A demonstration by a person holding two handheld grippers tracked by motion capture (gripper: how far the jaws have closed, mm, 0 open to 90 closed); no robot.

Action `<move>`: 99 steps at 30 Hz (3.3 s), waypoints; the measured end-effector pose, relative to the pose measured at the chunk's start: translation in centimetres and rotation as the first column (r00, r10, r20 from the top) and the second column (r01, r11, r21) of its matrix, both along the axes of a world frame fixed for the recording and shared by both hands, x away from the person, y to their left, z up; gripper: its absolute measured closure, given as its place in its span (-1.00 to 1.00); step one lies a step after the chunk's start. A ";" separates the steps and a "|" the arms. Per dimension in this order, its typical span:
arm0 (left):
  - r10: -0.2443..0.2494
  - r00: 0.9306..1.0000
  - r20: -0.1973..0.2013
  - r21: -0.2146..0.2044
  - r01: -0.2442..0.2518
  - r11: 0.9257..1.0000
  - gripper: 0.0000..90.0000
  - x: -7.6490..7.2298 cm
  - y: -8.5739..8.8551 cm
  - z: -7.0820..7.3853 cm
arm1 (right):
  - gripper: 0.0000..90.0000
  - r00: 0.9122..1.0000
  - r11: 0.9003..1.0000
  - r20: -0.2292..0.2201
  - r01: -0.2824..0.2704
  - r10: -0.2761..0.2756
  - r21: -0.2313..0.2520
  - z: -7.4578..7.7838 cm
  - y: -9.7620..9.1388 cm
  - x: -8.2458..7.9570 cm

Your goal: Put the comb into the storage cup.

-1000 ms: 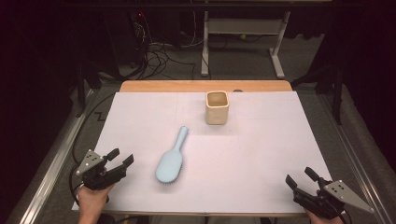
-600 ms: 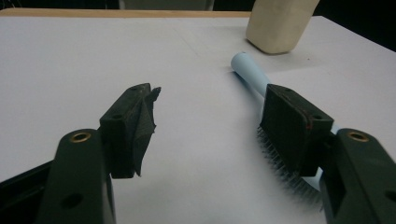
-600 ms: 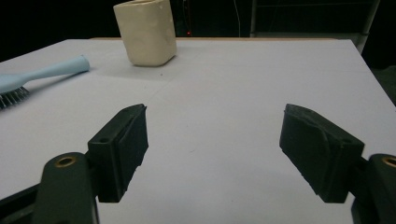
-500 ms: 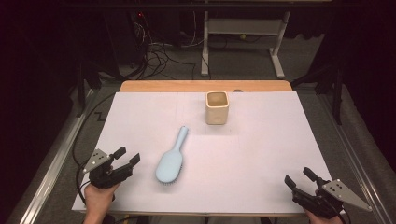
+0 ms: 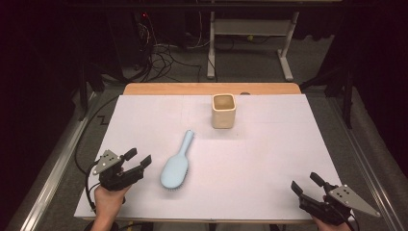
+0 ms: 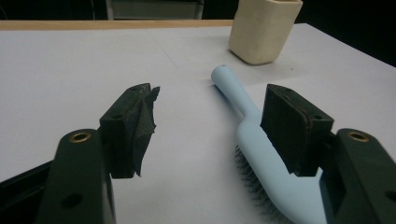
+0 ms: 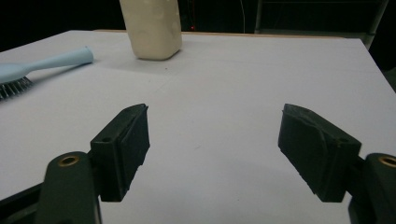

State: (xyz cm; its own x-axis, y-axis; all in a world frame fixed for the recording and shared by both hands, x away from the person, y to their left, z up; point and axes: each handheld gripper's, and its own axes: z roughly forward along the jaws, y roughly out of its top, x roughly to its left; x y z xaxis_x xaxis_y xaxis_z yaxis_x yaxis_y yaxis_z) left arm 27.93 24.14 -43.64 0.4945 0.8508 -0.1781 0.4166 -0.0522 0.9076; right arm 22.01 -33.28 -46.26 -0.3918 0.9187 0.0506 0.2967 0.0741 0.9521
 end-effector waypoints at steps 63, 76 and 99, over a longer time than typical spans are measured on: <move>-0.067 0.993 -0.101 0.054 0.073 0.996 -0.16 7.3 -6.9 2.5 | -0.41 1.000 1.000 0.017 0.007 -0.007 -0.009 0.1 0.1 -0.1; -0.090 0.978 -0.186 0.115 0.113 0.987 -0.16 9.0 -8.5 3.9 | -0.41 1.000 1.000 0.017 0.003 -0.003 -0.016 0.1 0.1 -0.1; -0.083 0.924 -0.374 0.262 0.191 0.946 0.17 11.7 -9.8 5.1 | -0.40 1.000 1.000 0.023 -0.011 0.011 -0.030 0.1 0.3 -0.1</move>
State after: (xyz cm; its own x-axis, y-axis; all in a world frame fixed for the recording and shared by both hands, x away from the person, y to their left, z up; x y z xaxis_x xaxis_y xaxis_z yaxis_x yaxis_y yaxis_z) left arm 39.67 14.31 -38.53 0.5600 0.8196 -0.1211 0.6766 -0.3682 0.6377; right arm 21.88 -32.98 -46.15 -0.4027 0.9152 0.0142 0.2732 0.1054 0.9562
